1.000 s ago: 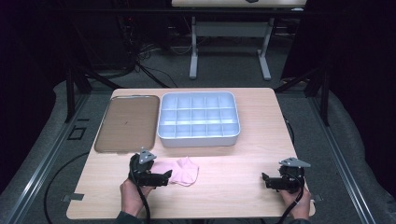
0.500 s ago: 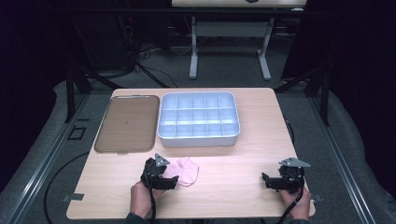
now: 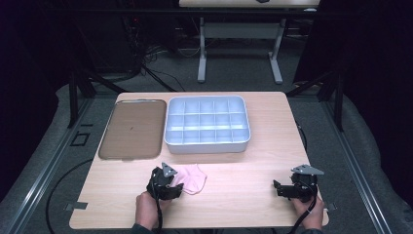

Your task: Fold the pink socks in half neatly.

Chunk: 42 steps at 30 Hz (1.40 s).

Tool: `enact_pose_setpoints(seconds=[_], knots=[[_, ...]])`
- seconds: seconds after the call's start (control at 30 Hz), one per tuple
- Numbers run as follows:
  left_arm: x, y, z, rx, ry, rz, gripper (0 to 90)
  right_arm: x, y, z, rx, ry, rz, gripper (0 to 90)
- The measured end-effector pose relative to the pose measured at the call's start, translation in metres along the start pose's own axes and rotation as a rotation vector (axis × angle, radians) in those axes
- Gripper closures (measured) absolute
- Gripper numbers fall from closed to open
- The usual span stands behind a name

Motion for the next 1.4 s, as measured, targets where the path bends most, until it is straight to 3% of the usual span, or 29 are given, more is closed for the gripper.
enact_pose_setpoints(seconds=[0.33,0.57,0.77,1.4], knots=[[0.002,-0.005,-0.003,-0.013,0.026,0.002,78.0,0.0,0.0,0.0,-0.004,-0.001,-0.008,1.3],[0.003,-0.007,-0.003,-0.004,0.039,-0.018,79.6,0.0,0.0,0.0,-0.004,0.0,-0.004,1.9],[0.022,-0.008,0.003,0.015,0.083,-0.054,79.5,0.0,0.001,0.0,-0.008,-0.003,-0.009,1.9],[0.052,0.025,0.02,-0.05,0.156,-0.119,79.4,0.0,0.001,0.0,-0.007,0.0,-0.009,2.0]])
Point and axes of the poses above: each handheld gripper's, and its own axes: x roughly backward along the jaws, z roughly out of its top, y roughly to its right, the point moved 1 cm from there along -x, roughly forward along the jaws, and after that the axes turned 10 degrees about x, right-handed, at the moved point
